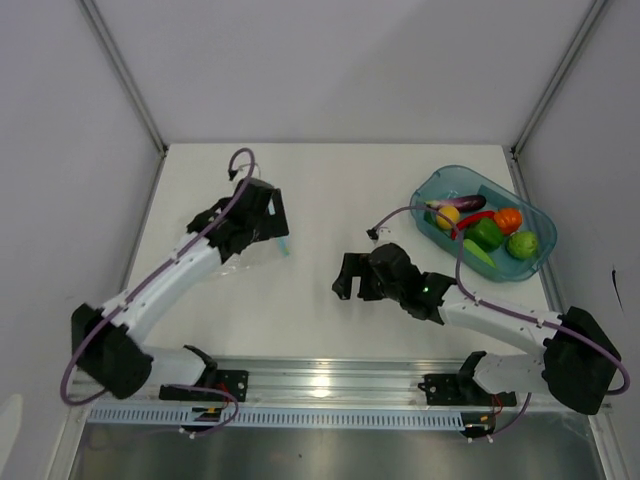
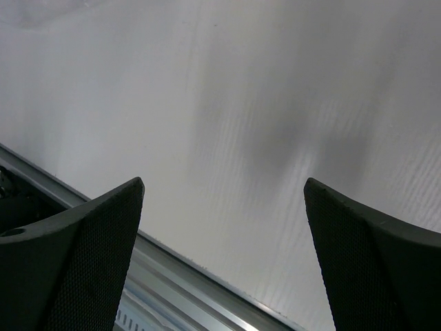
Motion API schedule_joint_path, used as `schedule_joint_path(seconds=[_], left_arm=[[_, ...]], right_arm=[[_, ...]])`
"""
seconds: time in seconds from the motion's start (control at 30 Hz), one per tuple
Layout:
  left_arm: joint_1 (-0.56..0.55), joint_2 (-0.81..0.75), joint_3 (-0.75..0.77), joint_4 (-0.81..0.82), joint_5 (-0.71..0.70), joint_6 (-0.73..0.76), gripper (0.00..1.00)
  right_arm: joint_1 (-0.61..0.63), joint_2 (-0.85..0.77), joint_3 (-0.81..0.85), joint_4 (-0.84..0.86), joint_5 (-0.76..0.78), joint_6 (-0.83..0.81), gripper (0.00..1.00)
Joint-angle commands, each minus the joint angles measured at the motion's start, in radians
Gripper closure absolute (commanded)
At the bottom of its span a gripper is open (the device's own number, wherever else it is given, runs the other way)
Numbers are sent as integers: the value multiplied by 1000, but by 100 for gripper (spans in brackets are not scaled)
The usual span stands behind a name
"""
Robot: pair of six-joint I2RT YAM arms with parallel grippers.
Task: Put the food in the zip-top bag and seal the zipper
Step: Pick up the zipper food storage bag at the center of the board.
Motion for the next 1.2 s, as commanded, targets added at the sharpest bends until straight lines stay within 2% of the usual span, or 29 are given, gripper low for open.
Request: schedule_joint_path(seconds=[0.0, 0.13, 0.17, 0.33, 0.43, 0.57, 0.63, 0.8, 1.03, 1.17], left_arm=[[2, 176, 198, -84, -56, 70, 12], [5, 368, 368, -212, -173, 93, 11], [3, 398, 425, -216, -179, 99, 11], [11, 590, 532, -240, -187, 147, 11], [15, 698, 650, -300, -192, 141, 12], [15, 806, 728, -325, -222, 154, 12], [15, 884, 807, -393, -268, 139, 12], [31, 981, 863, -466, -336, 102, 12], [52, 1046, 848, -489, -344, 65, 15], [58, 1009, 771, -408, -316, 70, 20]], right_arm=[[3, -77, -56, 4, 78, 39, 1], [0, -138, -87, -7, 102, 29, 1], [-3, -152, -90, -15, 104, 23, 1], [-20, -184, -107, -50, 116, -10, 1], [-49, -215, -139, -39, 89, -13, 1], [-100, -262, -205, -18, 52, -10, 1], [-130, -290, -225, -21, 36, -13, 1], [-178, -353, -259, -41, 17, -17, 1], [-222, -407, -285, -53, -8, -14, 1], [-227, -402, -292, -50, -16, -10, 1]])
